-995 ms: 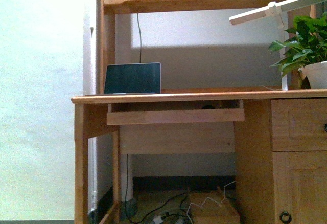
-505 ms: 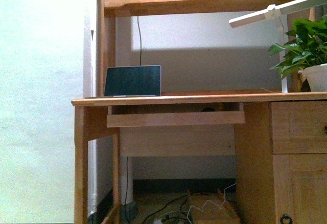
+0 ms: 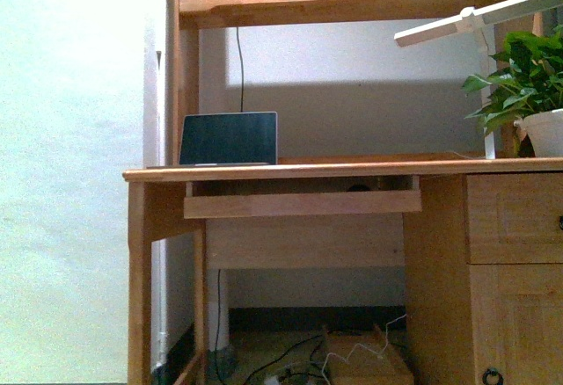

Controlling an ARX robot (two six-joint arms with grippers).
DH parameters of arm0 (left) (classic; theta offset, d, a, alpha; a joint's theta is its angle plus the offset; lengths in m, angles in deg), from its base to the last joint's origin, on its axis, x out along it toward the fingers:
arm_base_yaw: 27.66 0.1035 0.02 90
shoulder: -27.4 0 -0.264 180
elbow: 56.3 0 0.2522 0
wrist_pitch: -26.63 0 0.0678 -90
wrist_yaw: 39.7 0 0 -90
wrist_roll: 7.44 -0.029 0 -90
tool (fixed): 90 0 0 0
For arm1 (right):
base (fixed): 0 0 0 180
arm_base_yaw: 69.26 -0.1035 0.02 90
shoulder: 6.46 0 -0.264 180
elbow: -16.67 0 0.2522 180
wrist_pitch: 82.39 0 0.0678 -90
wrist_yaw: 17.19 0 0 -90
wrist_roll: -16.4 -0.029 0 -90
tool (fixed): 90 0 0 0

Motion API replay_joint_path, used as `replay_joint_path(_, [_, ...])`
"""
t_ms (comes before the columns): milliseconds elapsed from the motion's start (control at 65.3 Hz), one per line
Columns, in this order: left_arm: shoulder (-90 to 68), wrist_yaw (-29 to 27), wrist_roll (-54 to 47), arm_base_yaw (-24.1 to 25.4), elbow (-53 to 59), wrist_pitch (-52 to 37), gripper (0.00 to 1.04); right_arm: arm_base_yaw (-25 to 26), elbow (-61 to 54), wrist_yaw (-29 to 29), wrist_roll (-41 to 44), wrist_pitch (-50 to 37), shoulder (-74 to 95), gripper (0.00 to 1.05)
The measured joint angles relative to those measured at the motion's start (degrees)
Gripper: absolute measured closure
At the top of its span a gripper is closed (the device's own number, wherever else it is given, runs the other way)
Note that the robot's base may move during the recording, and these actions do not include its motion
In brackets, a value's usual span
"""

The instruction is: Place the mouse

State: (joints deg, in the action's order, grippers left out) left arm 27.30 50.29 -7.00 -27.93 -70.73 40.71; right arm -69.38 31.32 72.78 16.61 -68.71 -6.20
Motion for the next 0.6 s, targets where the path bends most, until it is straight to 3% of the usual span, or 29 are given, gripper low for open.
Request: replay_joint_path(597, [0.0, -0.02, 0.0, 0.0, 0.0, 0.0, 0.08, 0.0, 0.0, 0.0, 0.0, 0.0, 0.0, 0.07])
